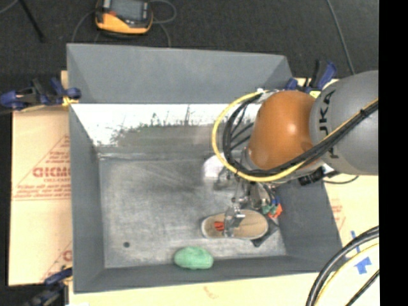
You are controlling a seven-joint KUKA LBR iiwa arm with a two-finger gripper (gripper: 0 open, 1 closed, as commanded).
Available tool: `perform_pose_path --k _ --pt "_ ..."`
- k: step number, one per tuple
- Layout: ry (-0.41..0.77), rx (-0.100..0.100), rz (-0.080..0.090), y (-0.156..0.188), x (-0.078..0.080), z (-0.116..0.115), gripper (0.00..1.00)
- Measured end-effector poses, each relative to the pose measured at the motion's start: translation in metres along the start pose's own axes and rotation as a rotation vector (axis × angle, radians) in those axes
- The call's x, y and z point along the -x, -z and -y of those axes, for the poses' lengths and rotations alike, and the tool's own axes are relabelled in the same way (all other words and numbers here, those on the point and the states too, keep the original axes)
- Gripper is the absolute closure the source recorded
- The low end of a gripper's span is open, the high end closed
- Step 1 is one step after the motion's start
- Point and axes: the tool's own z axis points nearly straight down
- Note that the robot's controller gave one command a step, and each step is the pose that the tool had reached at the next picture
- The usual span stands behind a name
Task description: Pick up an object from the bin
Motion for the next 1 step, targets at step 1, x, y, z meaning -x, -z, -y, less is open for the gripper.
perform_pose_path --k 1 --pt "0.000 0.000 0.001 -0.0002 0.0006 -0.0001 0.00"
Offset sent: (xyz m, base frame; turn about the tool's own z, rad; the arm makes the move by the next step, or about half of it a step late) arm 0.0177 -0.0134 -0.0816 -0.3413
